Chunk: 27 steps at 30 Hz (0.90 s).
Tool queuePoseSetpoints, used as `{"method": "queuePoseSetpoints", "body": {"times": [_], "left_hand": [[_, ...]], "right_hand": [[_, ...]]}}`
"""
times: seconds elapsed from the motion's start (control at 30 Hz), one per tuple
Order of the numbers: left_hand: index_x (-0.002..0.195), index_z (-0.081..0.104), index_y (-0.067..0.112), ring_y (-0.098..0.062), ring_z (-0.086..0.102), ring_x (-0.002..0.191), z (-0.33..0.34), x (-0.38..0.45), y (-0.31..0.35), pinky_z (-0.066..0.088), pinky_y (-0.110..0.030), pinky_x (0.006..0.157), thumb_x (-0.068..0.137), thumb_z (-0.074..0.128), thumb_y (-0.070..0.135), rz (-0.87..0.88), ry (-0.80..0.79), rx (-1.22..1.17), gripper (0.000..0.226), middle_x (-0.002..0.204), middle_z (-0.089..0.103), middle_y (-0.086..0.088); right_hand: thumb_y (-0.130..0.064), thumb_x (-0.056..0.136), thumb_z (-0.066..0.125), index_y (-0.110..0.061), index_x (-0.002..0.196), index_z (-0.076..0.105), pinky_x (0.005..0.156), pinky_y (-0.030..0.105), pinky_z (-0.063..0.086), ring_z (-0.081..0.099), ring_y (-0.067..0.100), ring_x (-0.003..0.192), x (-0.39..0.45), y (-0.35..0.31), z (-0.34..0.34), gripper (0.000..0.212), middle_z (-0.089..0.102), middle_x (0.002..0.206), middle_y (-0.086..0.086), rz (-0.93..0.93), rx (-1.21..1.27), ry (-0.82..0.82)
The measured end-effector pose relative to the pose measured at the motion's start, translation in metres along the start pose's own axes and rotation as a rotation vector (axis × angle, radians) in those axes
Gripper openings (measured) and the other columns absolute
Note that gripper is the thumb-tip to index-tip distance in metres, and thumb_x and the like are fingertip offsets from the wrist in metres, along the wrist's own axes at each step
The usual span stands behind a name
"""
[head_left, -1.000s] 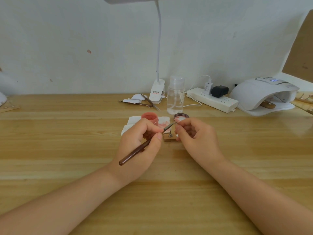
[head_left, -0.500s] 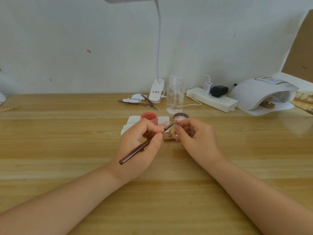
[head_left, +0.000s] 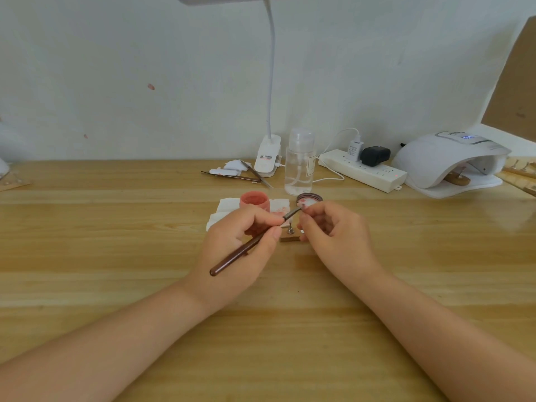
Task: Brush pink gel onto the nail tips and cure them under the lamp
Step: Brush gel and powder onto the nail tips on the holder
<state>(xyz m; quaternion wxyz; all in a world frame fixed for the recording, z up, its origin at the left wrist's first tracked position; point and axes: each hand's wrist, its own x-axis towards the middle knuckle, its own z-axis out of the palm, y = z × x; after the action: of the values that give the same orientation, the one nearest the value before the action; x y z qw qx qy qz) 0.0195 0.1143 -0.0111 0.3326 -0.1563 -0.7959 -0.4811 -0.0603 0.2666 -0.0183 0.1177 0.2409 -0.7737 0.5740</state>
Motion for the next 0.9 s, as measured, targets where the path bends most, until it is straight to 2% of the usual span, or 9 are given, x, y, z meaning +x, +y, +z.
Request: {"method": "queuePoseSetpoints", "body": {"times": [0.13,0.23,0.3,0.33,0.4,0.53,0.7,0.8,0.9], "left_hand": [[0.081,0.060,0.023,0.004,0.057,0.071,-0.0016,-0.0016,-0.0004,0.039,-0.004,0.066,0.082,0.059,0.010,0.005,0.022,0.023,0.014,0.078,0.063,0.012],[0.084,0.060,0.030,0.009,0.061,0.085,-0.0012,-0.0011,0.0019,0.041,-0.004,0.073,0.084,0.058,0.007,-0.007,0.038,-0.006,0.023,0.088,0.067,0.025],[0.088,0.063,0.034,0.001,0.063,0.100,0.0004,-0.0001,0.0029,0.046,-0.011,0.081,0.086,0.059,0.012,-0.043,0.031,-0.072,0.023,0.102,0.069,0.022],[0.089,0.063,0.035,-0.002,0.064,0.101,0.0007,-0.0001,0.0031,0.048,-0.014,0.082,0.086,0.059,0.014,-0.056,0.027,-0.080,0.021,0.103,0.069,0.021],[0.088,0.063,0.034,-0.005,0.066,0.092,0.0008,-0.0003,0.0024,0.050,-0.016,0.079,0.087,0.058,0.018,-0.068,0.025,-0.048,0.017,0.096,0.070,0.019],[0.081,0.059,0.032,0.004,0.062,0.080,-0.0020,-0.0019,0.0035,0.044,-0.008,0.075,0.084,0.053,0.028,-0.039,0.029,-0.060,0.007,0.076,0.066,0.015],[0.082,0.061,0.038,-0.009,0.062,0.093,-0.0014,0.0007,0.0016,0.050,-0.025,0.080,0.082,0.053,0.039,-0.113,0.073,-0.139,0.008,0.079,0.066,0.012],[0.080,0.064,0.038,-0.016,0.063,0.104,0.0012,0.0012,0.0016,0.050,-0.026,0.079,0.085,0.058,0.030,-0.159,0.062,-0.213,0.011,0.082,0.067,0.009],[0.076,0.061,0.029,0.000,0.061,0.078,0.0016,-0.0007,0.0021,0.047,-0.013,0.069,0.084,0.058,0.023,-0.135,0.042,-0.218,0.010,0.067,0.065,0.009]], "right_hand": [[-0.017,0.087,0.065,-0.029,0.077,0.062,0.071,0.041,0.056,0.067,0.019,0.069,-0.0002,-0.0011,-0.0008,0.016,0.070,0.073,0.000,-0.010,-0.001,0.009],[-0.017,0.087,0.064,-0.026,0.081,0.064,0.070,0.037,0.056,0.067,0.015,0.070,-0.0004,-0.0010,-0.0016,0.010,0.069,0.074,-0.001,-0.020,-0.015,-0.006],[-0.015,0.087,0.065,-0.024,0.085,0.066,0.070,0.035,0.056,0.066,0.012,0.070,-0.0004,-0.0006,-0.0016,0.009,0.069,0.075,-0.003,-0.039,-0.028,-0.011],[-0.014,0.087,0.065,-0.024,0.086,0.066,0.070,0.034,0.056,0.066,0.011,0.070,-0.0001,-0.0006,-0.0014,0.010,0.069,0.075,-0.004,-0.049,-0.030,-0.008],[-0.014,0.086,0.066,-0.028,0.083,0.066,0.069,0.032,0.056,0.065,0.010,0.068,0.0003,-0.0009,-0.0008,0.015,0.068,0.074,-0.005,-0.069,-0.023,0.005],[-0.011,0.085,0.067,-0.034,0.079,0.063,0.066,0.029,0.055,0.063,0.010,0.065,0.0011,-0.0007,0.0004,0.024,0.066,0.070,-0.010,-0.086,-0.007,0.041],[-0.012,0.085,0.068,-0.033,0.078,0.062,0.062,0.019,0.051,0.061,0.007,0.064,0.0014,-0.0001,0.0001,0.023,0.064,0.068,-0.010,-0.096,-0.017,0.035],[-0.010,0.084,0.068,-0.033,0.076,0.062,0.061,0.015,0.048,0.059,0.005,0.063,0.0014,-0.0008,0.0007,0.025,0.063,0.067,-0.012,-0.104,-0.016,0.040],[-0.009,0.084,0.068,-0.033,0.075,0.060,0.059,0.012,0.045,0.057,0.002,0.061,0.0013,-0.0011,0.0007,0.026,0.061,0.065,-0.013,-0.119,-0.026,0.050]]}}
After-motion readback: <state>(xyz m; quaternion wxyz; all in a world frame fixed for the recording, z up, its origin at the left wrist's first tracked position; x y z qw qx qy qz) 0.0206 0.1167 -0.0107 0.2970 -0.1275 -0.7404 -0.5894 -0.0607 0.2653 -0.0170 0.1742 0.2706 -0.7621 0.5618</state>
